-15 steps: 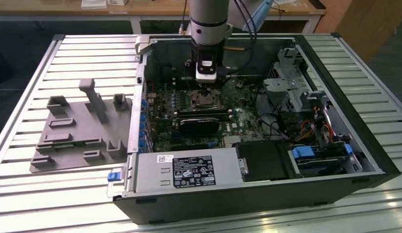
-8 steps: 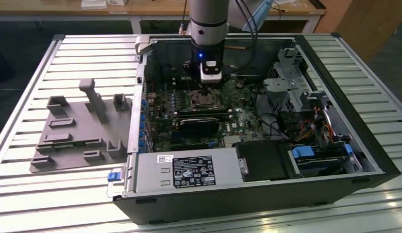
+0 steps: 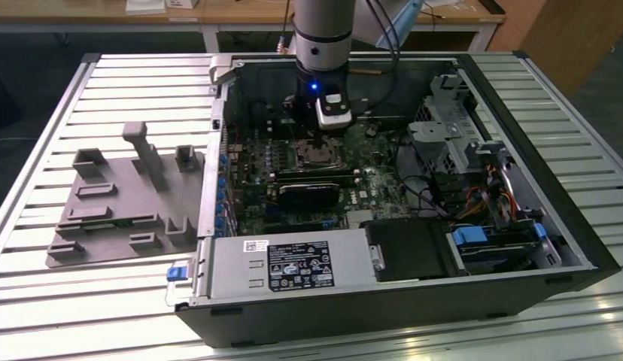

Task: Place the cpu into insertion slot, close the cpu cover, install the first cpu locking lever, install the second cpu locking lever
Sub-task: 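Close the cpu cover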

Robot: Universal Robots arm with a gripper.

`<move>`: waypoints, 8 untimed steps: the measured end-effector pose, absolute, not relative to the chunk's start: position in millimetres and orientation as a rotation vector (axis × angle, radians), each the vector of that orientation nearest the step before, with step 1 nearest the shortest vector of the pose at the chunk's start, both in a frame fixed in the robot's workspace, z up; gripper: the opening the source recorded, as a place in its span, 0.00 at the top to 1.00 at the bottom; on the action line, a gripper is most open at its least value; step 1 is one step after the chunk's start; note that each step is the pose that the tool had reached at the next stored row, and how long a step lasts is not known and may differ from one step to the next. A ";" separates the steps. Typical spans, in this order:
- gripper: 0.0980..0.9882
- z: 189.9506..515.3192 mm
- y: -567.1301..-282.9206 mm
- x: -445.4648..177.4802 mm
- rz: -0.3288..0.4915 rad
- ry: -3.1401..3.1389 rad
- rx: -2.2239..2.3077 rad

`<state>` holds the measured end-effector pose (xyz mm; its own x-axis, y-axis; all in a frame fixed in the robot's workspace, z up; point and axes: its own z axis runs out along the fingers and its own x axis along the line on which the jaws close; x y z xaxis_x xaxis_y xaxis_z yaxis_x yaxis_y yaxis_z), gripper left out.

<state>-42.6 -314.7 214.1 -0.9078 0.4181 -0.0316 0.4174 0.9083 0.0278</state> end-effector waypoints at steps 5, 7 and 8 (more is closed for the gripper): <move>1.00 213.9 -315.9 -42.6 0.032 3.045 0.608; 1.00 213.9 -315.9 -42.6 0.033 3.052 0.573; 1.00 213.9 -316.0 -42.7 0.033 3.056 0.553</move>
